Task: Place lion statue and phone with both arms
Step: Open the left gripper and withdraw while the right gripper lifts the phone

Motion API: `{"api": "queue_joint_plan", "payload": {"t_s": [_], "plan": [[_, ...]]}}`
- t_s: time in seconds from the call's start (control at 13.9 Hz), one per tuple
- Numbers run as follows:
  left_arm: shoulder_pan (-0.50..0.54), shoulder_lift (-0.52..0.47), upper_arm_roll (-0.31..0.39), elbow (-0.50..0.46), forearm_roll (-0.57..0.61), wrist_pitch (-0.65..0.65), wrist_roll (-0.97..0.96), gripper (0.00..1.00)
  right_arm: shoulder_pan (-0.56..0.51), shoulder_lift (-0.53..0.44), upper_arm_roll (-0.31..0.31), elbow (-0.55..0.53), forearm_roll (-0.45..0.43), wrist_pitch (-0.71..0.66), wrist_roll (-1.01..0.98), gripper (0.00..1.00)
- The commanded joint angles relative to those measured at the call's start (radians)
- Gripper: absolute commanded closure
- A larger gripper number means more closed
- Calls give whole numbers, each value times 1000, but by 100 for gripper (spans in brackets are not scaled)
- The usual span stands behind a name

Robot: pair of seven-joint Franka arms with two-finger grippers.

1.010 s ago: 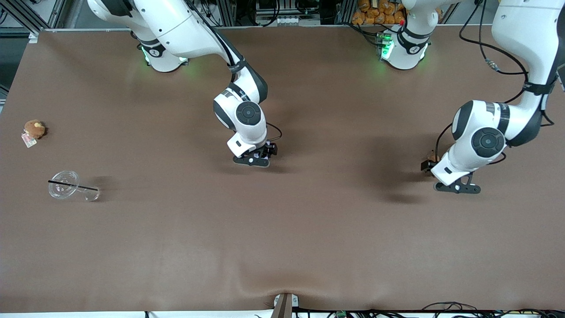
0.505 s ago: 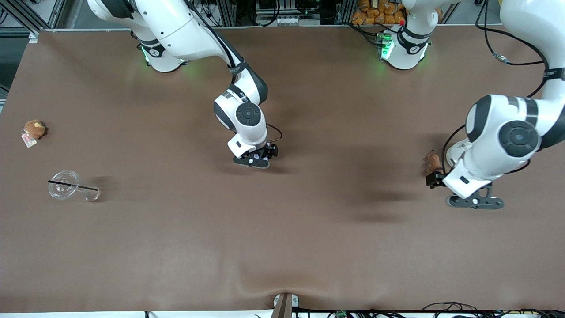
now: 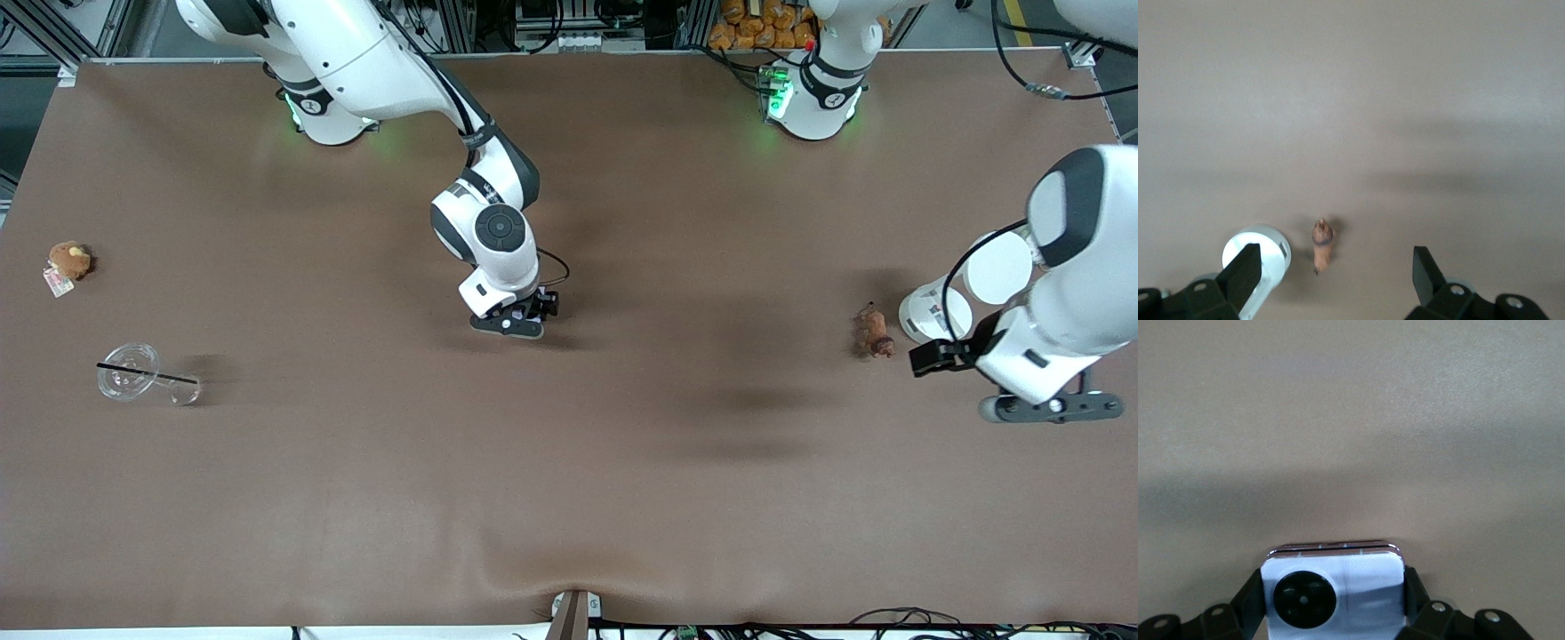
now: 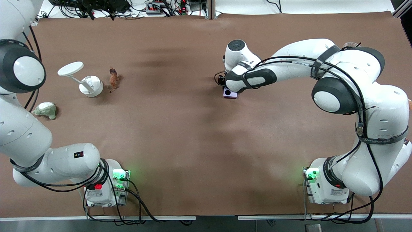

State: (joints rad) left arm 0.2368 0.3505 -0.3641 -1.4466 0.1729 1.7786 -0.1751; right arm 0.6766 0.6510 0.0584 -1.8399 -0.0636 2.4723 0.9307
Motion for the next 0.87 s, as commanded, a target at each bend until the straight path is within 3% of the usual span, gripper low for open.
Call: {"api": "queue_joint_plan", "payload": {"t_s": [0.0, 0.22, 0.36, 0.58, 0.79], "plan": [[1, -64, -3, 44, -59, -152, 5, 0, 0, -25, -8, 5, -22, -6, 75, 95], [-37, -132, 40, 80, -87, -228, 5, 0, -6, -115, -49, 7, -22, -87, 106, 95], [-85, -200, 98, 74, -110, -237, 3, 0, -22, -183, -95, 8, -22, -162, 21, 94], [-189, -278, 217, 72, -119, -341, 8, 0, -136, -264, -101, 16, -18, -255, -159, 91], [-186, -330, 225, 69, -135, -399, 75, 0, -271, -320, -100, 19, -4, -296, -392, 91]]}}
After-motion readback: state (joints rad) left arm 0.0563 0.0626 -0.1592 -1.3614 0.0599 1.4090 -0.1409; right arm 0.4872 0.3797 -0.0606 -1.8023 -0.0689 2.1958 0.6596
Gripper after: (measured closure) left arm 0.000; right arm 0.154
